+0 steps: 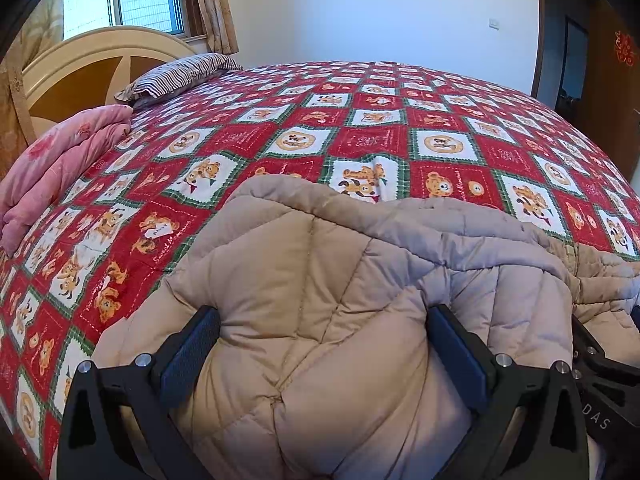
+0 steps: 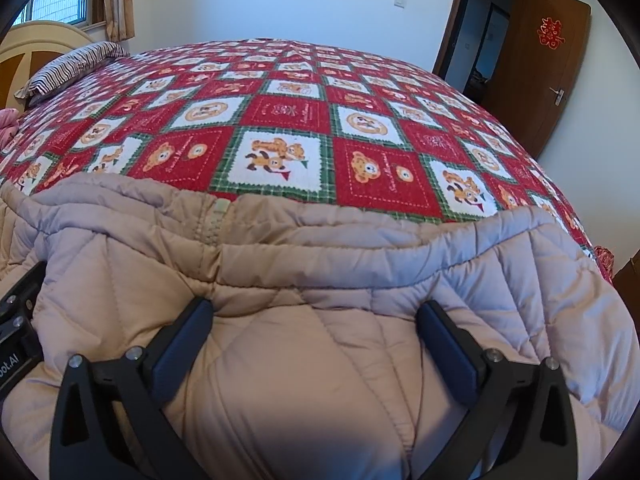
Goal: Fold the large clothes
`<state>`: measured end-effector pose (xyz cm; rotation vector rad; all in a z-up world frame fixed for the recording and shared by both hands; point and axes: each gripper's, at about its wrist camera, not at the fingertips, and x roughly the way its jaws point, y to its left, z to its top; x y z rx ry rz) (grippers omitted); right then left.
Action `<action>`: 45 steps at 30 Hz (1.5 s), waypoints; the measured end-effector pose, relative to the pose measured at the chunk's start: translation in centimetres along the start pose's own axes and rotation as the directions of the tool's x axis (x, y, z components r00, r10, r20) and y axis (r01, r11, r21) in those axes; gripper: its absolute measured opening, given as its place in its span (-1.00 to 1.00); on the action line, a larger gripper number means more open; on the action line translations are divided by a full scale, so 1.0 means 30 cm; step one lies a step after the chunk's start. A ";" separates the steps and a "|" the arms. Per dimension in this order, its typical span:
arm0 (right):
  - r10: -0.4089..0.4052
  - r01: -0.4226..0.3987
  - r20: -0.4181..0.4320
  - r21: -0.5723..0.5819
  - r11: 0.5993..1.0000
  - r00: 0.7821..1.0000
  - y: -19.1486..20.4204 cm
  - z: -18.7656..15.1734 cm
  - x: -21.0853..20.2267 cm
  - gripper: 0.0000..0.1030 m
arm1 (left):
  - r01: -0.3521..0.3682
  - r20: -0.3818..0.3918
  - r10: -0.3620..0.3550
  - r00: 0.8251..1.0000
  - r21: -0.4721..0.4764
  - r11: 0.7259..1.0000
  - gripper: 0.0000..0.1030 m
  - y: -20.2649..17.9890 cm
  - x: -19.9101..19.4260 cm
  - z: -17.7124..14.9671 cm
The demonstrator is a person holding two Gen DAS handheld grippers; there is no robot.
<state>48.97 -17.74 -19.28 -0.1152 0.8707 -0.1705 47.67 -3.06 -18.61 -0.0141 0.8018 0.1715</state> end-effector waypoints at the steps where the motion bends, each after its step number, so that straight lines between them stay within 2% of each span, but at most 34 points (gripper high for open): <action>1: -0.002 0.002 -0.001 -0.002 1.000 1.000 0.001 0.000 0.000 1.00 | 0.000 0.000 0.000 1.000 0.000 1.000 0.99 0.000 0.001 0.000; 18: -0.017 0.017 -0.011 -0.015 1.000 1.000 0.008 0.002 0.008 1.00 | 0.005 -0.020 -0.005 1.000 0.005 1.000 0.99 0.000 0.002 0.008; 22: -0.019 0.019 -0.012 -0.017 1.000 1.000 0.009 0.003 0.008 1.00 | 0.079 -0.071 -0.078 0.994 0.014 0.997 0.99 0.041 -0.029 0.026; 25: -0.022 0.022 -0.018 -0.022 1.000 1.000 0.012 0.005 0.011 1.00 | 0.098 -0.068 -0.098 0.993 -0.005 0.995 0.99 0.111 -0.115 0.023; 27: -0.018 0.017 -0.040 -0.033 0.999 0.999 0.013 0.010 0.006 1.00 | 0.082 -0.033 -0.082 0.996 0.006 0.997 0.99 0.154 -0.187 0.002; 30: 0.027 -0.032 -0.076 -0.067 0.997 0.997 -0.007 0.000 -0.070 1.00 | 0.031 0.017 -0.031 0.999 0.002 1.000 0.99 0.247 -0.259 -0.065; 32: 0.031 -0.033 -0.041 -0.057 0.998 0.999 -0.025 -0.045 -0.158 1.00 | 0.017 -0.014 -0.018 1.000 -0.044 0.999 0.99 0.308 -0.247 -0.126; 35: 0.011 -0.012 -0.012 -0.089 0.996 1.000 -0.008 -0.131 -0.228 1.00 | 0.049 -0.079 -0.059 0.995 -0.113 0.992 0.99 0.354 -0.196 -0.193; 37: -0.001 0.002 0.012 -0.086 0.996 1.000 0.005 -0.185 -0.245 1.00 | 0.063 -0.057 -0.072 0.996 -0.146 0.987 0.99 0.366 -0.203 -0.220; 40: -0.009 0.013 0.035 -0.089 0.996 0.999 0.014 -0.213 -0.227 1.00 | 0.044 -0.038 -0.050 0.998 -0.139 0.989 0.99 0.362 -0.223 -0.236; 45: -0.014 0.017 0.027 -0.108 0.994 1.000 0.018 -0.204 -0.211 1.00 | 0.039 -0.032 -0.046 0.998 -0.196 0.980 0.99 0.411 -0.305 -0.290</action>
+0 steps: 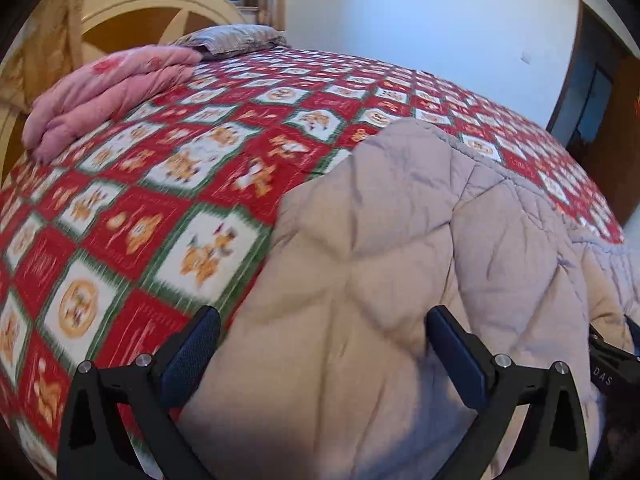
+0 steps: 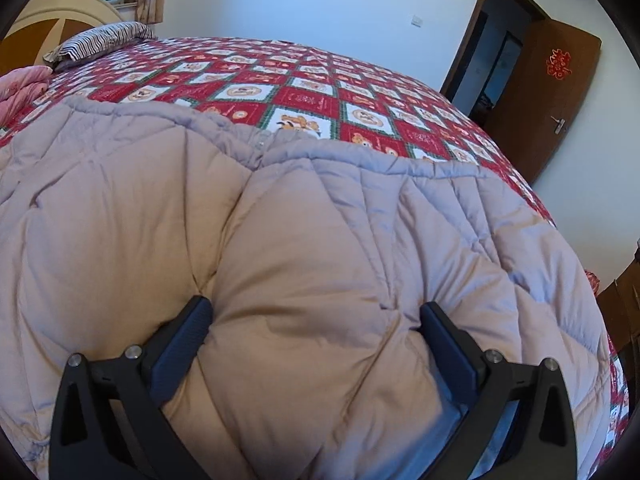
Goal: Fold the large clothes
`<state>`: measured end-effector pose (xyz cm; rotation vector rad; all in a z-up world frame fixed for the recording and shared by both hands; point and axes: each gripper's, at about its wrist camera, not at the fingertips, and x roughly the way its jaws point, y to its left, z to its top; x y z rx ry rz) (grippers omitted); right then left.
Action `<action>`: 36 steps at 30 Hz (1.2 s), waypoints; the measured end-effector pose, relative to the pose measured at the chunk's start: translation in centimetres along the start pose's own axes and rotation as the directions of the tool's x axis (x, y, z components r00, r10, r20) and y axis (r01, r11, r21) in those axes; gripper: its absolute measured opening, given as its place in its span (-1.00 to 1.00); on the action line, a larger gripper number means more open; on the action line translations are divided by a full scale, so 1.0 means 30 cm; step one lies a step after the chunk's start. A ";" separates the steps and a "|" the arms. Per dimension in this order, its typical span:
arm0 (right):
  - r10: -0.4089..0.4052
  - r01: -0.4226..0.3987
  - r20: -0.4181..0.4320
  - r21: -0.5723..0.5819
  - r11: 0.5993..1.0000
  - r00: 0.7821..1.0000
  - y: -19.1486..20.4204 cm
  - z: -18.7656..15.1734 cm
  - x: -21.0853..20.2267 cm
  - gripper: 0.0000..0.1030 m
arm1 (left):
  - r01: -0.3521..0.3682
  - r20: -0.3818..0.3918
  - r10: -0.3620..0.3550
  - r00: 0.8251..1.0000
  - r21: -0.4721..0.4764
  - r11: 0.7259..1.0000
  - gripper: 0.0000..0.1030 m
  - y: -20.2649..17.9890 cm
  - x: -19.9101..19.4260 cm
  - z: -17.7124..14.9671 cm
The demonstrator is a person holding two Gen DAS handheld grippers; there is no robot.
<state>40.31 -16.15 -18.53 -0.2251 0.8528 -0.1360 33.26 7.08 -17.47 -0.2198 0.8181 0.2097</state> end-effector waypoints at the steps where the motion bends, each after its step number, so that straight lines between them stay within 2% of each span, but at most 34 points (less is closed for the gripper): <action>1: 0.012 -0.012 -0.005 0.000 1.000 1.000 -0.008 -0.002 -0.018 1.00 | 0.000 0.003 0.000 1.000 -0.016 1.000 0.99 0.024 -0.019 -0.016; 4: 0.045 -0.046 0.012 0.019 0.999 0.999 -0.024 -0.039 -0.119 1.00 | -0.002 0.011 0.003 1.000 -0.073 0.997 0.99 0.091 -0.052 -0.069; 6: 0.088 -0.089 0.042 0.028 0.996 0.995 -0.017 -0.097 -0.207 1.00 | 0.057 0.001 -0.058 0.998 -0.143 0.988 0.99 0.135 -0.053 -0.112; 8: 0.073 -0.073 0.056 -0.004 0.997 0.996 0.013 -0.162 -0.247 1.00 | 0.104 -0.025 -0.110 0.994 -0.176 0.979 0.98 0.142 -0.031 -0.134; 11: 0.036 -0.033 0.075 -0.038 0.999 0.997 0.052 -0.240 -0.233 1.00 | 0.130 -0.001 -0.131 0.991 -0.133 0.983 0.98 0.101 -0.042 -0.145; 14: 0.026 -0.024 0.092 -0.026 0.999 0.995 0.060 -0.263 -0.212 1.00 | 0.163 0.007 -0.163 0.987 -0.126 0.979 0.97 0.083 -0.043 -0.153; 16: 0.007 -0.002 0.102 -0.047 0.999 0.995 0.077 -0.266 -0.206 1.00 | 0.192 0.015 -0.192 0.981 -0.152 0.970 0.83 0.094 -0.047 -0.157; 18: -0.012 0.018 0.104 -0.059 0.998 0.995 0.090 -0.262 -0.206 1.00 | 0.233 0.016 -0.234 0.972 -0.171 0.957 0.43 0.103 -0.050 -0.159; 19: -0.019 0.026 0.108 -0.065 0.998 0.994 0.096 -0.263 -0.206 1.00 | 0.236 0.011 -0.238 0.971 -0.169 0.957 0.40 0.101 -0.051 -0.155; 21: -0.014 0.020 0.100 -0.068 0.997 0.995 0.090 -0.258 -0.207 1.00 | 0.231 0.016 -0.231 0.973 -0.158 0.960 0.20 0.100 -0.070 -0.150; 24: 0.042 -0.040 0.064 -0.029 0.999 0.997 0.045 -0.257 -0.259 1.00 | 0.249 0.024 -0.249 0.968 -0.162 0.955 0.17 0.104 -0.087 -0.145; 28: 0.018 -0.014 0.073 -0.054 0.998 0.997 0.069 -0.320 -0.257 1.00 | 0.267 0.024 -0.268 0.963 -0.189 0.945 0.15 0.111 -0.069 -0.155; 30: -0.006 0.014 0.114 -0.070 0.997 0.993 0.091 -0.335 -0.247 1.00 | 0.278 0.046 -0.274 0.961 -0.174 0.945 -0.23 0.107 -0.104 -0.157; 33: -0.006 0.012 0.098 -0.059 0.998 0.995 0.092 -0.326 -0.243 1.00 | 0.330 0.098 -0.318 0.943 -0.155 0.931 -0.40 0.102 -0.179 -0.149; 36: 0.001 0.005 0.097 -0.059 0.998 0.995 0.087 -0.331 -0.249 1.00 | 0.375 0.134 -0.357 0.925 -0.149 0.915 -0.46 0.112 -0.226 -0.138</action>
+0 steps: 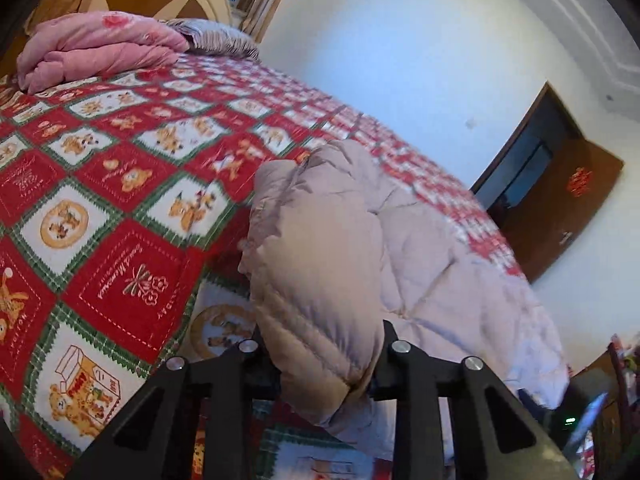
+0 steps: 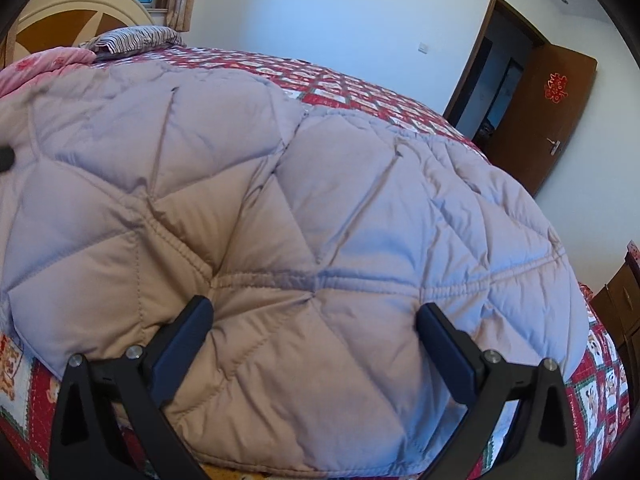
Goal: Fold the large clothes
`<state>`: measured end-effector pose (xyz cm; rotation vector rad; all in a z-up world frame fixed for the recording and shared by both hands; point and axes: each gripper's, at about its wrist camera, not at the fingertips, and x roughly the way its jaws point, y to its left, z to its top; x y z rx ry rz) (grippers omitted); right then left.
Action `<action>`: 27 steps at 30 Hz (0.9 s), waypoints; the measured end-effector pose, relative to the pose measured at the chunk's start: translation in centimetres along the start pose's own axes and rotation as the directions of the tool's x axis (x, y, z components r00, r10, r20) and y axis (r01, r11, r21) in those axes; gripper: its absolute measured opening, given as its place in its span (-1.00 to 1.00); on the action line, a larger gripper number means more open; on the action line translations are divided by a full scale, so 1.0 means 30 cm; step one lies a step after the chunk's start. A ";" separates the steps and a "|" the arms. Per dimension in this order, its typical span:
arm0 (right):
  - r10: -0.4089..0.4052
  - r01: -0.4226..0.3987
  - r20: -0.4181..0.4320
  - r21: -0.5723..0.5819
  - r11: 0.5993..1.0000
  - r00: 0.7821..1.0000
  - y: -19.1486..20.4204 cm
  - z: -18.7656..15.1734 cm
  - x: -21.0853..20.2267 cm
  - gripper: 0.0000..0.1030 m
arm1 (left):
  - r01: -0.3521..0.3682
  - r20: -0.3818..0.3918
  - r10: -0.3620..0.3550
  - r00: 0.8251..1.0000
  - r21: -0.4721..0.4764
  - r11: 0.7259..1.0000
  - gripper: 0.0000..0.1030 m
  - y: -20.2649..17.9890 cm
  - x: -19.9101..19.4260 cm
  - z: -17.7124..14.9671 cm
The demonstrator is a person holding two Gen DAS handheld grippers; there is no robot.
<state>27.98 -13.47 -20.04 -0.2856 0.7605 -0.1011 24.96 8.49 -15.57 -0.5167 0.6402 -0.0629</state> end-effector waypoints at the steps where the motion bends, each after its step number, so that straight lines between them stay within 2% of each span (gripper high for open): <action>1: 0.006 -0.006 -0.003 0.001 1.000 1.000 0.002 -0.002 -0.004 1.00 | 0.018 0.005 -0.018 1.000 -0.010 1.000 -0.47 0.008 -0.013 0.006; 5: -0.031 0.031 -0.013 -0.027 0.999 0.999 0.034 0.000 -0.026 1.00 | 0.062 -0.015 -0.063 0.998 -0.069 0.996 -0.49 0.075 -0.033 0.020; 9: -0.038 0.038 0.003 -0.043 0.998 0.999 0.113 -0.008 -0.059 1.00 | 0.055 0.005 -0.055 0.998 -0.117 0.992 -0.50 0.181 -0.086 0.034; 13: 0.012 -0.008 0.047 -0.087 0.996 0.999 0.228 -0.028 -0.118 1.00 | 0.017 0.045 -0.011 0.999 -0.135 0.991 -0.50 0.278 -0.167 0.076; 16: 0.132 -0.125 0.063 -0.099 0.987 0.989 0.241 -0.020 -0.165 1.00 | 0.003 0.090 0.007 0.996 -0.115 0.993 -0.50 0.293 -0.225 0.116; 19: 0.178 -0.175 0.074 -0.049 0.983 0.981 0.171 -0.005 -0.217 1.00 | 0.002 0.146 0.008 0.989 -0.064 0.998 -0.51 0.233 -0.280 0.155; 21: 0.177 -0.175 0.087 -0.023 0.984 0.980 0.113 0.001 -0.251 1.00 | 0.014 0.172 -0.010 0.985 -0.017 1.000 -0.51 0.160 -0.303 0.178; 24: 0.133 -0.138 0.116 0.035 0.990 0.984 -0.017 -0.002 -0.293 1.00 | 0.038 0.207 -0.053 0.977 0.077 0.996 -0.51 0.018 -0.326 0.191; 27: 0.063 -0.075 0.115 0.107 0.991 0.991 -0.163 -0.011 -0.300 1.00 | 0.066 0.231 -0.109 0.967 0.186 0.980 -0.51 -0.136 -0.341 0.199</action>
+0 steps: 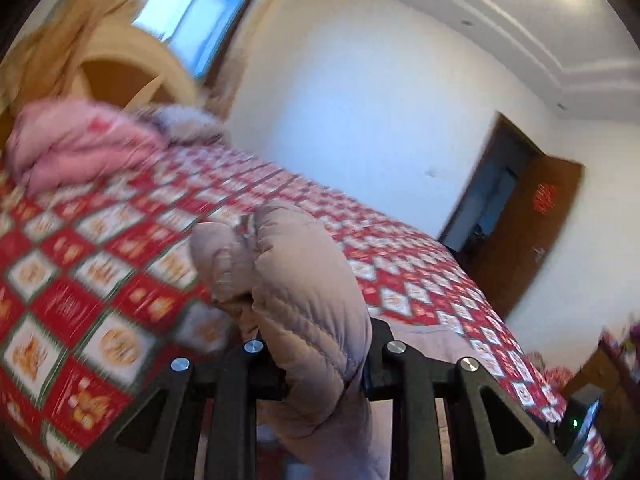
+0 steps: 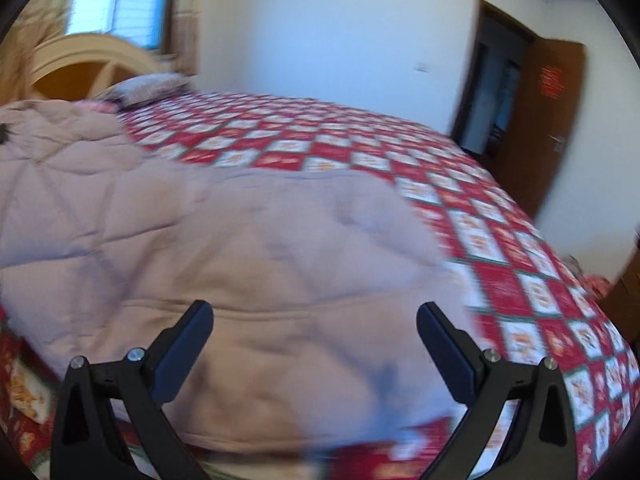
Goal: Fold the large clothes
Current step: 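Fold the lifted end over the jacket with the left gripper and release, then grasp the jacket's other end with the right gripper while the left gripper presses the bundle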
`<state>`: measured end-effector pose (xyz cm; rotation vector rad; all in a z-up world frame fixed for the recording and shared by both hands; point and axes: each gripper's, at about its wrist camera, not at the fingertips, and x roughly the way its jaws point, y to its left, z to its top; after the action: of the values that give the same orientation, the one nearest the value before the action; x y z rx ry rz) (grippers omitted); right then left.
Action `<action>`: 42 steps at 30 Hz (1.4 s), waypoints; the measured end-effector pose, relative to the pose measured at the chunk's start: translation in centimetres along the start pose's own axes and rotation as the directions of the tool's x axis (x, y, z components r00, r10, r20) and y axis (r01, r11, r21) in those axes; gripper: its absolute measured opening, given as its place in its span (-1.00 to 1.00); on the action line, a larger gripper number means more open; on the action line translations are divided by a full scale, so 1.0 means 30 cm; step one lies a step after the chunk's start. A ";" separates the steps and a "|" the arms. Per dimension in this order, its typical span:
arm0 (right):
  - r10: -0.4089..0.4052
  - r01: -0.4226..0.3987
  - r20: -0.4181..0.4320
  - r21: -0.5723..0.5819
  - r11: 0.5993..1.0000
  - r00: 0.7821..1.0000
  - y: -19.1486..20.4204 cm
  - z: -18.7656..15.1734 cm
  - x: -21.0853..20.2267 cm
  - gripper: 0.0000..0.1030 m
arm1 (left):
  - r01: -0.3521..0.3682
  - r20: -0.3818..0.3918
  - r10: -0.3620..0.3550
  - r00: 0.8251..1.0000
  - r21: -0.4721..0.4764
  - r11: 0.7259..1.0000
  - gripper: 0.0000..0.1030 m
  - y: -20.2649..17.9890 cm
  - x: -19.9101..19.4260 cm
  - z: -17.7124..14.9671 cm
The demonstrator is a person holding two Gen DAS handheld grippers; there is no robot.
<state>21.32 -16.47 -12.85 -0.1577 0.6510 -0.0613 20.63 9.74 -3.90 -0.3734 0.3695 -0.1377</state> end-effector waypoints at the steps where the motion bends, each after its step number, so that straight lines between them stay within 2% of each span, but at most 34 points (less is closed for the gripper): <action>1: -0.022 0.022 0.000 0.030 0.999 1.000 -0.051 -0.014 -0.005 1.00 | 0.026 0.009 -0.027 1.000 0.037 0.999 -0.51 -0.066 0.007 0.007; 4: -0.094 0.098 -0.032 0.160 0.982 0.995 -0.249 -0.034 0.014 1.00 | 0.104 0.002 -0.105 0.994 0.133 0.986 -0.52 -0.234 0.035 0.006; 8: -0.154 0.169 -0.074 0.275 0.946 0.985 -0.433 -0.054 0.025 1.00 | 0.207 -0.067 -0.196 0.978 0.274 0.939 -0.54 -0.506 0.135 -0.062; 10: -0.192 0.209 -0.089 0.289 0.934 0.977 -0.503 -0.076 0.018 1.00 | 0.247 -0.120 -0.220 0.968 0.323 0.914 -0.54 -0.610 0.191 -0.116; 14: -0.235 0.261 -0.117 0.321 0.911 0.965 -0.634 -0.123 -0.005 1.00 | 0.320 -0.236 -0.241 0.942 0.405 0.856 -0.57 -0.772 0.291 -0.265; 19: -0.257 0.297 -0.152 0.376 0.878 0.954 -0.757 -0.189 -0.014 1.00 | 0.406 -0.395 -0.216 0.893 0.499 0.766 -0.58 -0.905 0.365 -0.516; 22: -0.253 0.298 -0.164 0.388 0.872 0.953 -0.787 -0.218 -0.005 1.00 | 0.417 -0.415 -0.192 0.889 0.563 0.714 -0.58 -0.940 0.351 -0.607; 23: -0.250 0.297 -0.168 0.391 0.871 0.954 -0.792 -0.226 -0.001 1.00 | 0.413 -0.410 -0.187 0.893 0.579 0.703 -0.57 -0.944 0.342 -0.614; 25: -0.244 0.295 -0.176 0.396 0.870 0.954 -0.801 -0.237 0.013 1.00 | 0.384 -0.380 -0.165 0.910 0.623 0.681 -0.49 -0.971 0.315 -0.614; 28: -0.238 0.293 -0.183 0.397 0.870 0.954 -0.807 -0.244 0.029 1.00 | 0.366 -0.364 -0.148 0.919 0.656 0.660 -0.24 -0.995 0.277 -0.589; 29: -0.237 0.293 -0.185 0.397 0.870 0.954 -0.808 -0.246 0.033 1.00 | 0.358 -0.345 -0.155 0.926 0.668 0.652 -0.10 -1.001 0.239 -0.570; 30: -0.237 0.294 -0.186 0.395 0.870 0.953 -0.808 -0.247 0.035 1.00 | 0.353 -0.330 -0.162 0.930 0.675 0.648 0.15 -1.008 0.219 -0.559; 31: -0.239 0.296 -0.189 0.392 0.871 0.952 -0.808 -0.249 0.036 1.00 | 0.343 -0.312 -0.167 0.935 0.682 0.646 0.31 -1.013 0.196 -0.547; 32: -0.241 0.299 -0.191 0.389 0.871 0.952 -0.808 -0.250 0.038 1.00 | 0.330 -0.280 -0.183 0.942 0.684 0.650 0.55 -1.002 0.155 -0.517; 33: -0.241 0.301 -0.194 0.388 0.871 0.951 -0.809 -0.250 0.038 1.00 | 0.326 -0.263 -0.197 0.945 0.679 0.657 0.64 -0.991 0.138 -0.496; 34: -0.242 0.302 -0.196 0.387 0.871 0.950 -0.810 -0.248 0.038 1.00 | 0.321 -0.249 -0.205 0.947 0.673 0.666 0.65 -0.980 0.132 -0.477; 36: -0.247 0.305 -0.195 0.380 0.873 0.949 -0.811 -0.237 0.032 1.00 | 0.279 -0.221 -0.175 0.959 0.658 0.699 0.65 -0.920 0.134 -0.414; 38: -0.239 0.299 -0.198 0.372 0.879 0.951 -0.808 -0.212 0.028 1.00 | 0.213 -0.190 -0.119 0.975 0.623 0.753 0.65 -0.837 0.163 -0.346; 40: -0.225 0.285 -0.198 0.364 0.887 0.954 -0.800 -0.179 0.027 0.96 | 0.102 -0.150 -0.022 0.988 0.549 0.829 0.65 -0.703 0.232 -0.254; 42: -0.213 0.266 -0.184 0.349 0.898 0.960 -0.777 -0.122 0.022 0.86 | -0.014 -0.125 0.082 0.989 0.464 0.886 0.66 -0.573 0.317 -0.185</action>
<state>19.44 -40.01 -12.26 0.1357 0.7479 -0.4366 26.22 -9.84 -5.27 0.1214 0.4722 -0.1992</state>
